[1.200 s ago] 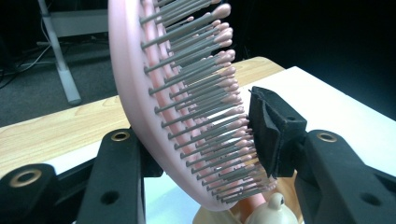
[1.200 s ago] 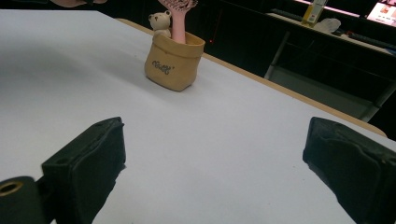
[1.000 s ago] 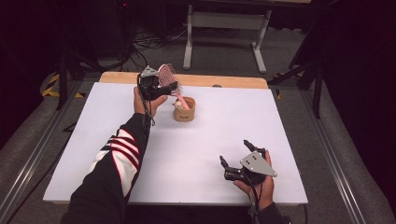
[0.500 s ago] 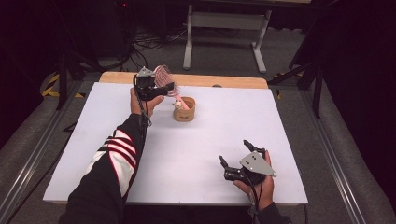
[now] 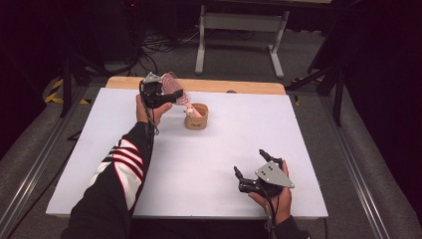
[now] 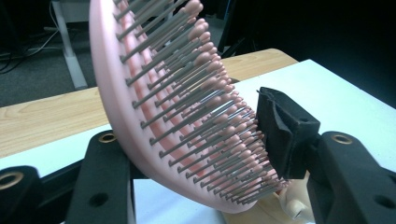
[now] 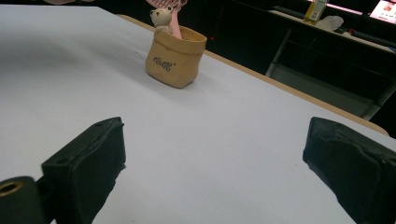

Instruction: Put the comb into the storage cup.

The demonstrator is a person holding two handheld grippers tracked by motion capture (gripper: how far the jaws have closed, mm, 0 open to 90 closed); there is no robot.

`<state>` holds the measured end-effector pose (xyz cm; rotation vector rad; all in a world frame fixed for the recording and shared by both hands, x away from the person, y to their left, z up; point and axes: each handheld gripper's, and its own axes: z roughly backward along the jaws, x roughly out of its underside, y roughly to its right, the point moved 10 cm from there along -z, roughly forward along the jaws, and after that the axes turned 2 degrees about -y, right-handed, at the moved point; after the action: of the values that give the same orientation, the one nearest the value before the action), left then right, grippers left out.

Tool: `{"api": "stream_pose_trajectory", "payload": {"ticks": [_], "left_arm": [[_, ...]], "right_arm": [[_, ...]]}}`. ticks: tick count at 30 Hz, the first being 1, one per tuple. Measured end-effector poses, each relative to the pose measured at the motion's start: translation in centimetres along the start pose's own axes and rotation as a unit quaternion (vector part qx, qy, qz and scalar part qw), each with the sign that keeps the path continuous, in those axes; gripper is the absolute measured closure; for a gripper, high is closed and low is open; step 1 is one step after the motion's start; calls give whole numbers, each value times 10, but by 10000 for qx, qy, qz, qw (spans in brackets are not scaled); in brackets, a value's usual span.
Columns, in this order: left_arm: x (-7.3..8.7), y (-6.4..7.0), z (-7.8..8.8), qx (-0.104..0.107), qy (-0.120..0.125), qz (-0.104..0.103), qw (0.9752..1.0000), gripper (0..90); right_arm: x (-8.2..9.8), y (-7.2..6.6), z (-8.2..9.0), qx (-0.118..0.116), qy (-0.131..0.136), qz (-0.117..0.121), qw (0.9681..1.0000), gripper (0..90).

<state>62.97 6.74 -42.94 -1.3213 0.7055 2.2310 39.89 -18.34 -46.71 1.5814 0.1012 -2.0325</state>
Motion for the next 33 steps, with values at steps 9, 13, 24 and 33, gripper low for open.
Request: {"api": "stream_pose_trajectory", "payload": {"ticks": [9,13,24,33], "left_arm": [[3,5,-1,121,-92,-98,9998,339],[2,7,-2,111,-44,-64,9999,288],[-1,8,-2,-27,-59,-168,9998,119],[-5,8,2,-17,-15,-273,9996,43]], "right_arm": [[0,-1,0,7,-18,30,10000,65],[1,0,0,0,-29,28,10000,65],[1,0,0,3,-15,20,10000,65],[0,0,0,3,-3,5,10000,65]]}}
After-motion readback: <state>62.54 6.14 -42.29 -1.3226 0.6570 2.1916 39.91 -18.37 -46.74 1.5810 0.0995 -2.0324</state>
